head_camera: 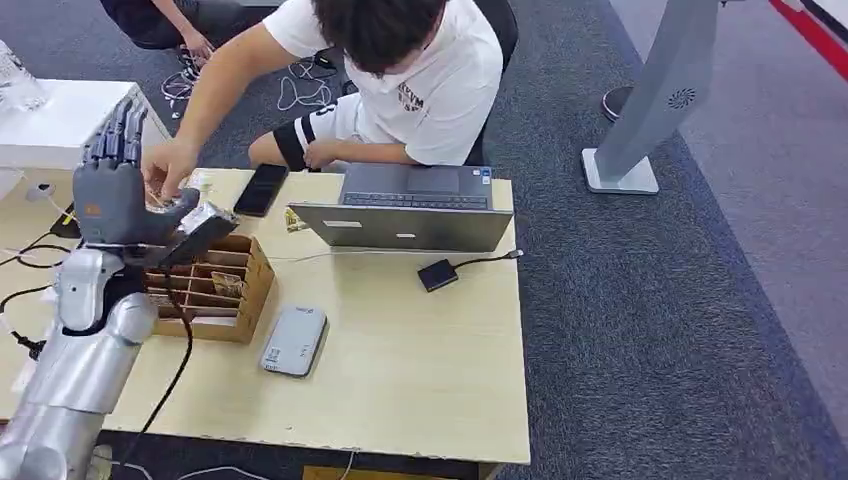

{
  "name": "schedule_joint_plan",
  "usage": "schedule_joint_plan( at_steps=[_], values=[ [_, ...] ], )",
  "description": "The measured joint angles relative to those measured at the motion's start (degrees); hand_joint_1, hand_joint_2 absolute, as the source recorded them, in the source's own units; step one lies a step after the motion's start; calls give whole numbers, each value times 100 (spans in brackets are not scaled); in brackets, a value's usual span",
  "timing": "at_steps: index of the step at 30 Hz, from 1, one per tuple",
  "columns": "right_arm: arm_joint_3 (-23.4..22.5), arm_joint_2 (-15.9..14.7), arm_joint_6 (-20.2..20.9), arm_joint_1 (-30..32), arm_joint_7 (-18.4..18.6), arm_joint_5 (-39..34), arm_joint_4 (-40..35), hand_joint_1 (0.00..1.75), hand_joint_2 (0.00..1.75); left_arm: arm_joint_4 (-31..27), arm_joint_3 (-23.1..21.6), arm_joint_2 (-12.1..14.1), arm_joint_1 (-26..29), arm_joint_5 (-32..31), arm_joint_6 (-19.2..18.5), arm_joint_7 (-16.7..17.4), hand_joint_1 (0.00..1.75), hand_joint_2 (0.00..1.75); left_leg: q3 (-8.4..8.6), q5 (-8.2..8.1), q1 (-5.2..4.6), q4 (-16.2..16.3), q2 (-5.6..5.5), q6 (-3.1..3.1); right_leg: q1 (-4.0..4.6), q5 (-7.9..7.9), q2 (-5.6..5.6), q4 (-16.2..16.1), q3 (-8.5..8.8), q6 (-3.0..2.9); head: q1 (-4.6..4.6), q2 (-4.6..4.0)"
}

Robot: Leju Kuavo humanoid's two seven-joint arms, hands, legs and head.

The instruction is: Pass the card to the sensor for recognition and then transmit it.

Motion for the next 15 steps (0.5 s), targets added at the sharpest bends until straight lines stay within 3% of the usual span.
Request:
schedule_joint_plan(
  at_steps=[2, 4, 5, 7, 8, 9, 10, 11, 13, 15],
  values=[
    [-9, 20, -44, 29, -35, -109, 0, 0, 0, -836, 475, -18, 895, 1538, -86, -816, 0, 175, 16, -23, 0, -2, 34, -3, 0, -6, 37, 0, 0, 0, -7, 0],
    [-42, 35, -87, 80, -37, -195, 0, 0, 0, -1452, 1057, -118, 1695, 3015, -495, -1552, 0, 175, 16, -26, 1, -2, 49, 0, 0, -15, 51, -2, -7, -6, -4, 0],
    [-52, 37, -107, 106, -37, -212, 0, 0, 0, -1703, 1389, -219, 2029, 3574, -795, -1834, 0, 175, 12, -29, 1, -2, 49, 3, 0, -19, 50, -2, -10, -2, -2, 0],
    [-79, 50, -129, 144, -37, -289, 2, 0, 0, -2085, 2294, -606, 2574, 4680, -1895, -2131, 0, 175, 4, -30, 2, -2, 44, 5, 0, -26, 44, -2, -12, 6, 0, 0],
    [-96, 52, -142, 158, -42, -306, 2, 0, 0, -2180, 2746, -768, 2714, 5054, -2344, -2119, 0, 175, 3, -32, 2, -2, 43, 8, 1, -27, 41, -2, -11, 6, -2, 0],
    [-133, 68, -164, 169, -52, -332, 2, 0, 0, -2222, 3287, -995, 2816, 5440, -3023, -1959, 0, 175, -3, -35, 3, -4, 38, 13, 1, -27, 34, -2, -9, 6, -2, 0],
    [-153, 85, -186, 178, -74, -374, 2, 0, 0, -2185, 4036, -1314, 2830, 5818, -3727, -1638, 0, 175, -4, -34, 3, -4, 38, 13, 2, -27, 35, -2, -11, 6, 0, 0],
    [-160, 94, -208, 187, -90, -404, 4, 0, 0, -2095, 4636, -1472, 2802, 5946, -4150, -1404, 0, 175, -1, -34, 3, -4, 42, 13, 2, -26, 39, -3, -12, 6, 0, 0],
    [-190, 140, -275, 209, -72, -411, 4, 0, 0, -1649, 5939, -1861, 2668, 5817, -4677, -1210, 0, 175, 5, -35, 1, -4, 46, 13, 1, -26, 41, -2, -10, 5, -2, 0],
    [-201, 186, -326, 220, -33, -411, 4, 0, 0, -1224, 6839, -2165, 2601, 5649, -4841, -1336, 0, 175, 8, -34, 2, -4, 46, 13, 1, -26, 42, -2, -11, 5, -5, -2]
  ],
)
